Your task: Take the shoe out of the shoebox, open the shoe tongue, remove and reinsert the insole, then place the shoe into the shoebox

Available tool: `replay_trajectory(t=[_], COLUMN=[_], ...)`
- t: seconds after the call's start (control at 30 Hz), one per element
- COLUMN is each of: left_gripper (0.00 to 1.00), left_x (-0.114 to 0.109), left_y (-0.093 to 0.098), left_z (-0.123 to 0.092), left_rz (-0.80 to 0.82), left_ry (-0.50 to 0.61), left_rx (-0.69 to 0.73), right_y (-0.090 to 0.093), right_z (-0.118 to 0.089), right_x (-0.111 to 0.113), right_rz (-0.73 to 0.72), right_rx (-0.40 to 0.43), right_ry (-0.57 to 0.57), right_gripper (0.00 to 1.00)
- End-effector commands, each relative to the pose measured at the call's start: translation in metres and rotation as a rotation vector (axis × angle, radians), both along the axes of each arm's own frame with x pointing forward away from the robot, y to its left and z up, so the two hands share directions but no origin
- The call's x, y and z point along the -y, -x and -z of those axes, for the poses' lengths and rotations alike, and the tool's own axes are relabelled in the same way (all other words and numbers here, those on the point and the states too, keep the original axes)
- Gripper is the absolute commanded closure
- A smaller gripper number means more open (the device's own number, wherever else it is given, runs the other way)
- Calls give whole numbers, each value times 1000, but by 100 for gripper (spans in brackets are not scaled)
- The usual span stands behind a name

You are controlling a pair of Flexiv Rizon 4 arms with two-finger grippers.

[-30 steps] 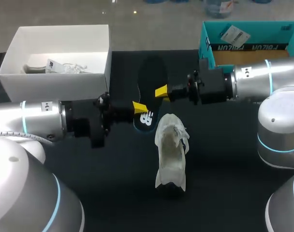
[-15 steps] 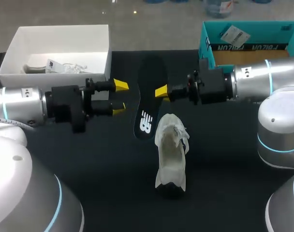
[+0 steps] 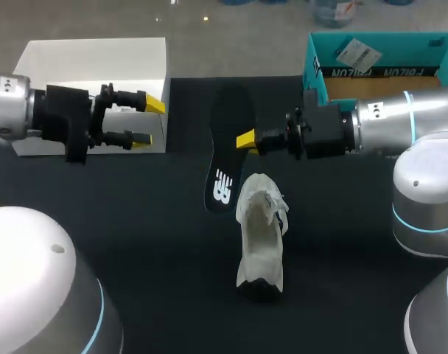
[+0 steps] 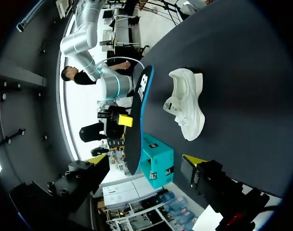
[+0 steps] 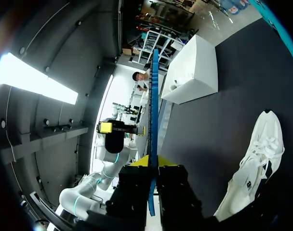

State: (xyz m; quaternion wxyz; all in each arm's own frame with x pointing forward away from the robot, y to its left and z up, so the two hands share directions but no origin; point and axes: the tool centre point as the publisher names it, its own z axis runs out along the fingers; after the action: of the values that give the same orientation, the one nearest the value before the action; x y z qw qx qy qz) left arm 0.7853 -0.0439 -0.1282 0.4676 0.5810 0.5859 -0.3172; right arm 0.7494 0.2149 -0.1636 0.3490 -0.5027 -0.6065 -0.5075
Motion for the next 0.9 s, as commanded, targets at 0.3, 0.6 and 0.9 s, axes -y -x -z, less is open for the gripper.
replay_trajectory(t=[0.3,0.6,0.9], left_gripper=[0,0,0], left_x=[-2,-2,-2], left_y=[4,4,4], left_z=[-23,-23,-23], left_rz=[128,128,128], left_ry=[-311,-311,-311], left_rx=[-26,-26,-26], right_y=[1,1,1], right_z=[1,1,1], right_x=[-2,-2,-2], right_rz=[3,3,3], right_rx=[0,0,0], right_ry=[2,2,2], right_gripper=[100,100,100])
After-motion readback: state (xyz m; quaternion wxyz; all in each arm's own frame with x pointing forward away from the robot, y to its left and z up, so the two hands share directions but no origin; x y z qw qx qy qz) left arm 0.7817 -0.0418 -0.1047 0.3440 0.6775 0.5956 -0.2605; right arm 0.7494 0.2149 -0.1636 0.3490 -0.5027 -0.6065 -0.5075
